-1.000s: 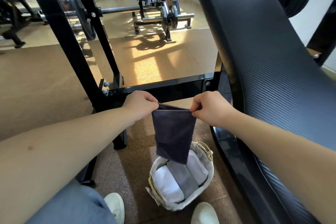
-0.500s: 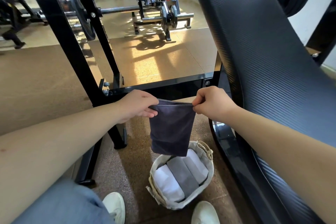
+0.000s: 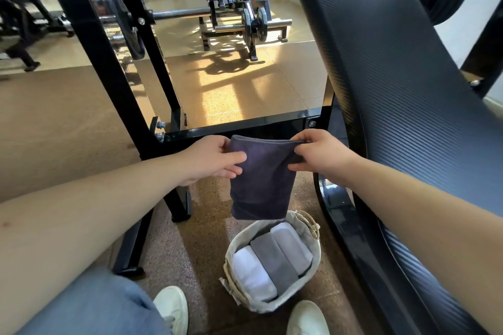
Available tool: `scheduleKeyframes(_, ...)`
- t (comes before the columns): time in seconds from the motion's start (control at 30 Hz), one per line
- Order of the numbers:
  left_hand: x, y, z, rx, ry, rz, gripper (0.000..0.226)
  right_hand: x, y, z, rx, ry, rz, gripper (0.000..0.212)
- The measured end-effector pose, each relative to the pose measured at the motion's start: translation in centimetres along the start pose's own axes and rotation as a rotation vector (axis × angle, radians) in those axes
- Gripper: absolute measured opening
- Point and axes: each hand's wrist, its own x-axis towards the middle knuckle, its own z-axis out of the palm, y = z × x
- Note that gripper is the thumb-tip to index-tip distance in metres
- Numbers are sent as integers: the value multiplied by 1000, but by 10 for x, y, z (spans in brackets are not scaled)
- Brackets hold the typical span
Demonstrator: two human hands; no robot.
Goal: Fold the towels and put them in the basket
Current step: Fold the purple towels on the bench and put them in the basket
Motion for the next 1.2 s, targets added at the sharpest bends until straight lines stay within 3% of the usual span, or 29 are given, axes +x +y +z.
scheduleKeyframes(0.23,-2,-1,2,-151,11,-26,18,-3,-1,3,162,-62,61,11)
scheduleKeyframes(0.37,2,0,5,-193,105,-26,20,-4,0,-1,176,-106,22,42)
scheduleKeyframes(0.47,3,1,3,-279,220,-47,30,-4,3,-1,130,-32,-16,64)
scheduleKeyframes(0.53,2,3,1,-294,266,-24,24,-4,2,-2,55,37,-60,58)
scheduleKeyframes(0.63,0,4,2,-132,267,53,12,-4,0,-3,-14,34,-124,30)
scheduleKeyframes(0.83,-4,3,4,249,232,184,42,-2,4,0,-208,44,-212,32)
scheduleKeyframes(0.93,-3,2,2,397,262,231,59,-5,4,-2,-365,54,-268,51)
scheduleKeyframes(1.03,-3,1,0,519,277,261,58,-10,3,1,-480,85,-305,54)
scheduleKeyframes(1.2,-1,1,0,640,216,296,44,-14,4,4,-626,104,-331,32)
